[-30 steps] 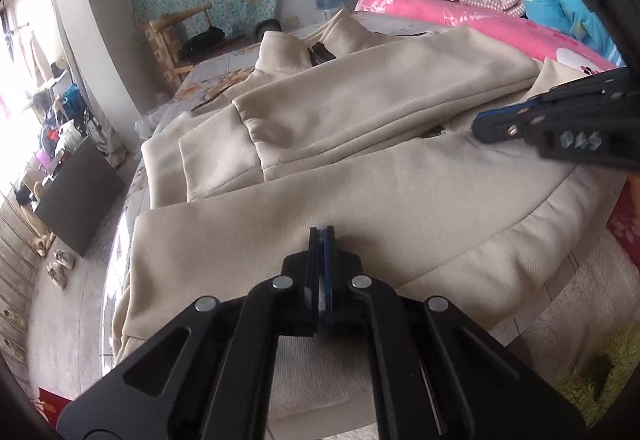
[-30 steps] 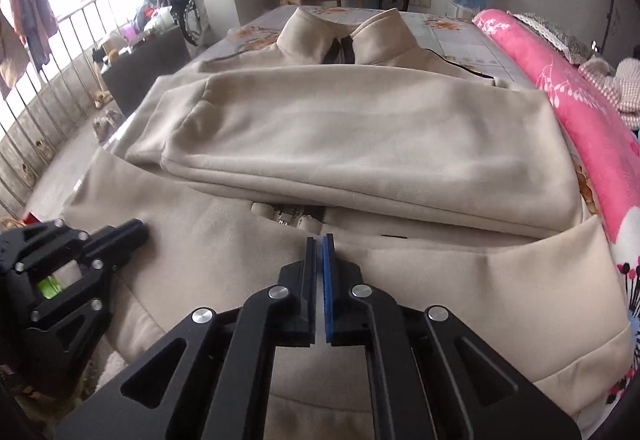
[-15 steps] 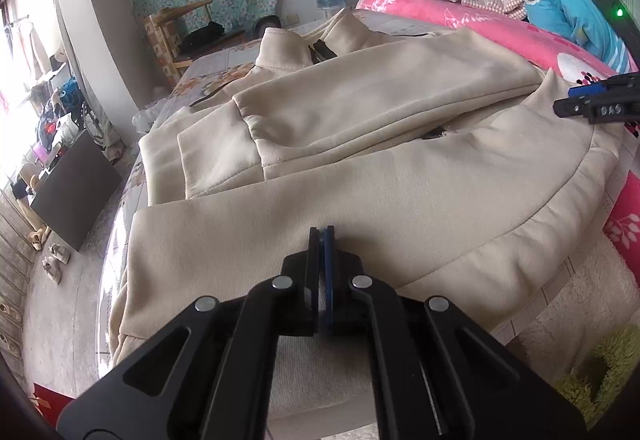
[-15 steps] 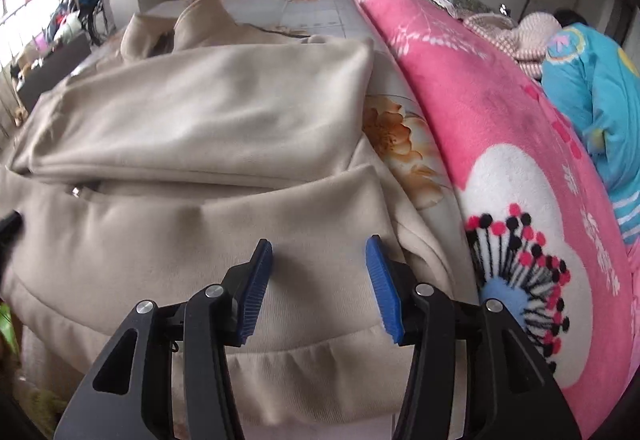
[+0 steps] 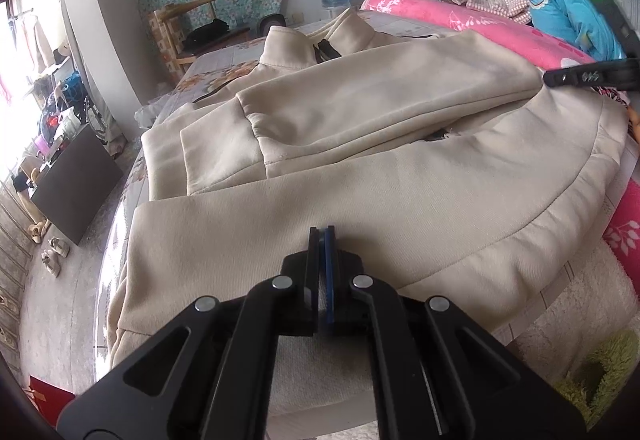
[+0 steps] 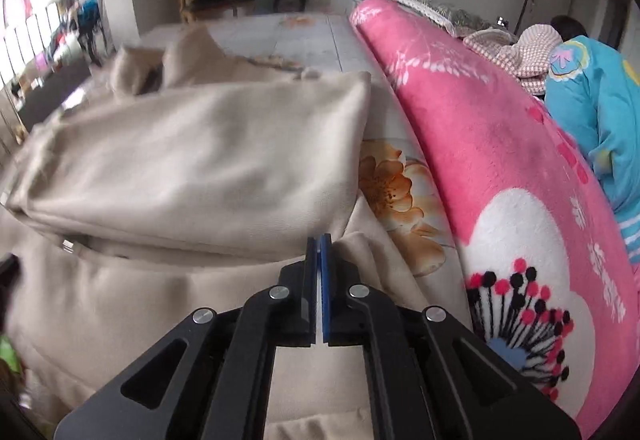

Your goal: Fold large clothes

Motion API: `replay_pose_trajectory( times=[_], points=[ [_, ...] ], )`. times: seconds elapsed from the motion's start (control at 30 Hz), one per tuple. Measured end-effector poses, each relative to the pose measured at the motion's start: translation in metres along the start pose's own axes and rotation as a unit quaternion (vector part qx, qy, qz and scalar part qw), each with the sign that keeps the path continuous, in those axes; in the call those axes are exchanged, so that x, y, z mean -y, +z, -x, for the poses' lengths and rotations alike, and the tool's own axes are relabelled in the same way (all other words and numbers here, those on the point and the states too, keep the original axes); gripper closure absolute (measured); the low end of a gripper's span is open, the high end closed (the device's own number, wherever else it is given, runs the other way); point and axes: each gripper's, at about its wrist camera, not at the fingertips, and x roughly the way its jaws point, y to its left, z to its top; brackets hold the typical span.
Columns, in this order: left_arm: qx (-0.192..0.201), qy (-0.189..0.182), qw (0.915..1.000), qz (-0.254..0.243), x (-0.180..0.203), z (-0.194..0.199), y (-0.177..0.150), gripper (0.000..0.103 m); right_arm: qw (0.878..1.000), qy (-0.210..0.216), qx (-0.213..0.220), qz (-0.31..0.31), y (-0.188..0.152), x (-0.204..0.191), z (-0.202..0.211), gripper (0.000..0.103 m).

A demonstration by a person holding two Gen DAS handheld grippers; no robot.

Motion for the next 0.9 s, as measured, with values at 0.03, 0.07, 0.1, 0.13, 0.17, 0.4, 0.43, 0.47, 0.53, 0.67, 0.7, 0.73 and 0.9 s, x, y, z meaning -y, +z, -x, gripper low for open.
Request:
replay_pose_trajectory(
  times=[0.03,0.07,0.1,0.13,0.17,0.4,0.43,0.47,0.53,0.67,0.7,0.73,0.9],
  points=[
    [0.000,-0.001,1.0000,0.002,-0.001,0.000,0.000,0.101,1.000,0.020,0.014,0.005,0.000,-0.005,0.013,0.097],
    [0.001,-0.003,1.0000,0.005,-0.001,0.000,-0.001,0.101,0.999,0.041,0.023,0.011,0.000,-0.010,0.024,0.088],
    [0.002,-0.003,1.0000,0.007,-0.001,0.000,-0.001,0.101,0.997,0.072,0.031,0.017,-0.002,-0.018,0.034,0.075],
    [0.002,-0.004,1.0000,0.009,-0.001,0.000,-0.001,0.101,0.992,0.116,0.033,0.027,-0.006,-0.031,0.043,0.070],
    [0.002,-0.005,0.9999,0.012,-0.002,0.000,0.000,0.101,0.984,0.168,0.030,0.044,-0.011,-0.049,0.048,0.068],
    [-0.003,-0.034,0.9986,0.040,-0.013,0.000,0.000,0.099,0.954,0.264,-0.038,0.134,-0.048,-0.140,0.019,0.068],
    [-0.006,-0.047,0.9975,0.053,-0.019,0.002,-0.001,0.098,0.955,0.261,-0.021,0.136,-0.050,-0.142,0.019,0.068],
    [-0.010,-0.058,0.9962,0.064,-0.024,0.004,-0.002,0.098,0.955,0.261,-0.022,0.140,-0.050,-0.144,0.020,0.068],
    [-0.014,-0.062,0.9928,0.101,-0.043,0.013,-0.009,0.097,0.954,0.261,-0.030,0.145,-0.048,-0.144,0.021,0.068],
    [-0.033,-0.063,0.9785,0.193,-0.095,0.025,-0.039,0.097,0.953,0.264,-0.027,0.148,-0.052,-0.144,0.023,0.068],
    [-0.036,-0.067,0.9736,0.215,-0.107,0.029,-0.046,0.101,0.952,0.265,-0.027,0.148,-0.053,-0.145,0.026,0.068],
    [-0.046,-0.068,0.9670,0.241,-0.120,0.032,-0.056,0.101,0.952,0.266,-0.026,0.148,-0.052,-0.143,0.023,0.068],
    [-0.058,-0.047,0.9556,0.285,-0.145,0.043,-0.074,0.101,0.951,0.276,-0.026,0.139,-0.051,-0.140,0.017,0.068]
  ],
)
